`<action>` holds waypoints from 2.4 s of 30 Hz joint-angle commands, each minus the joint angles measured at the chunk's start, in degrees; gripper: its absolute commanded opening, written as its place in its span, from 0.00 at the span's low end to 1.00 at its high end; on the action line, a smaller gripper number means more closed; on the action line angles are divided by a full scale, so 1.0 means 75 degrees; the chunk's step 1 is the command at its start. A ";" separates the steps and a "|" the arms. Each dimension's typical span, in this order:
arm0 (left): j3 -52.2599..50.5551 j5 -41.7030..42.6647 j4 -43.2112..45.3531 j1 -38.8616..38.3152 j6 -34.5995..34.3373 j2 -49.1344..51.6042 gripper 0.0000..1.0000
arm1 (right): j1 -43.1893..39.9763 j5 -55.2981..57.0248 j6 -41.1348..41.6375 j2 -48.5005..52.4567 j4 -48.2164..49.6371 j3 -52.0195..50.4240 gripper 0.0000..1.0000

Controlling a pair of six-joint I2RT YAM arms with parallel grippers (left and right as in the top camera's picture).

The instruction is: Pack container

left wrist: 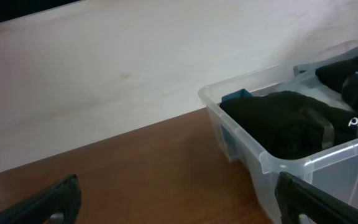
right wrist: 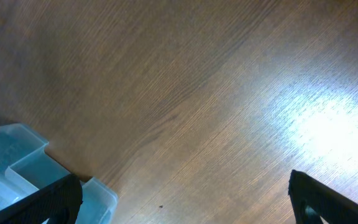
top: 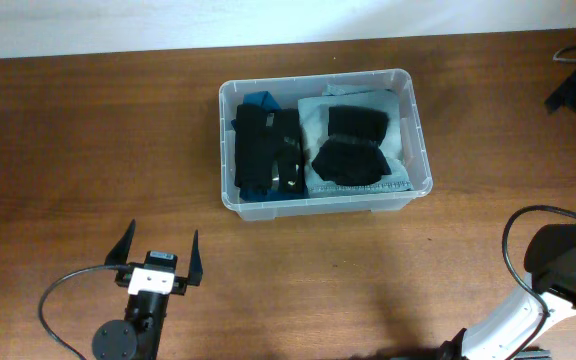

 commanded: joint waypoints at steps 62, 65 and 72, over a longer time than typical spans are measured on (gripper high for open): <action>-0.0216 -0.0038 -0.0603 0.0047 -0.0047 -0.0111 0.99 | 0.2419 0.0562 0.0090 -0.2084 0.0490 -0.0131 0.98; -0.0216 -0.0038 -0.0603 0.0047 -0.0047 -0.0111 0.99 | 0.3200 0.1005 -0.0254 -0.2964 0.2008 -0.0935 0.99; -0.0216 -0.0038 -0.0603 0.0047 -0.0047 -0.0111 0.99 | 0.4782 0.1014 -0.1865 -0.5837 0.6595 -0.5458 0.98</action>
